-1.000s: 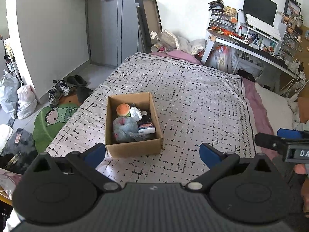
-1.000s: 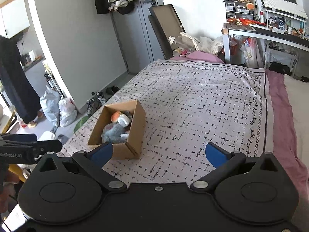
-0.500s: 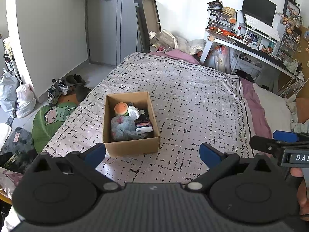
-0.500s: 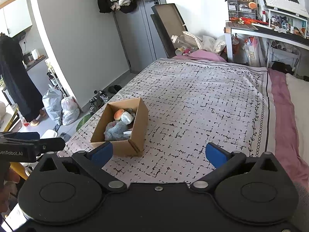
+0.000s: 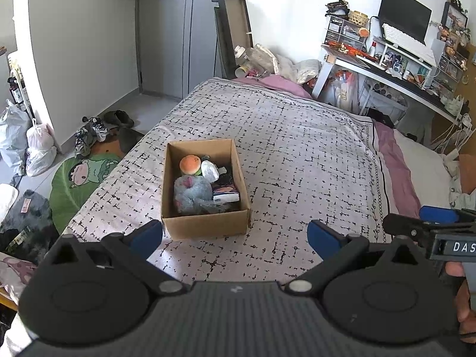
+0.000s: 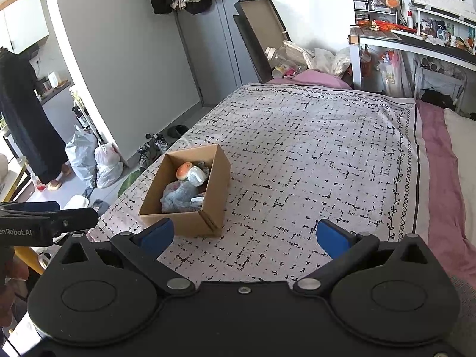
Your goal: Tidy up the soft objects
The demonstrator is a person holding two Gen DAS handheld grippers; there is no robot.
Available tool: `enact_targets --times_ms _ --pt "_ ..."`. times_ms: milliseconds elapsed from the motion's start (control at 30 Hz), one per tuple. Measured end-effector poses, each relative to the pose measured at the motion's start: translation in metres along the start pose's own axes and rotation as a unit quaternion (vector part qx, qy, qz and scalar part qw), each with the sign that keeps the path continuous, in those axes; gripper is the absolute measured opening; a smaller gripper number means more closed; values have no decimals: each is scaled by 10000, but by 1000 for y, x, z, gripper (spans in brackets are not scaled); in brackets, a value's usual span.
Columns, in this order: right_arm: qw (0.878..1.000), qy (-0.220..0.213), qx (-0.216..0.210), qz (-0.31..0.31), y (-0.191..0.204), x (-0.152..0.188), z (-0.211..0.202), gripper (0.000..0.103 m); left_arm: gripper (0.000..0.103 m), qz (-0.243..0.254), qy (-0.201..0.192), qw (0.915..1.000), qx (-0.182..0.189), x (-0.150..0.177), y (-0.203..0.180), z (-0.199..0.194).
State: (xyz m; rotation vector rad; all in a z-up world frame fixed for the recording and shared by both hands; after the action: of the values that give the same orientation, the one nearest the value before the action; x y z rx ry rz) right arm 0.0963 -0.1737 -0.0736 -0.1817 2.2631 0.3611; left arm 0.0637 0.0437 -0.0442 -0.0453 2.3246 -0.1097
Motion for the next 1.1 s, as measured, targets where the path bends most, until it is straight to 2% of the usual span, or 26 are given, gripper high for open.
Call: enact_targets --times_ms 1100 --pt "10000 51 43 3 0 -1 3 103 103 -107 38 9999 38 3 8 6"
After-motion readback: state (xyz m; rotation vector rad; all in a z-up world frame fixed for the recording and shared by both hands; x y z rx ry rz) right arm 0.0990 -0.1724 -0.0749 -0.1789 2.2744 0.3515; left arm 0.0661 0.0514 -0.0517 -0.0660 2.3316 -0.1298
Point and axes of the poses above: each gripper's, at about its wrist camera, not at the fingertips, and z roughly the way its jaws point, y to its left, x to its underside, the point moved 6 cm from there along z, roughly the way its jaws point, and after that the axes turned 1 degree about -y, right-handed, at the moved point
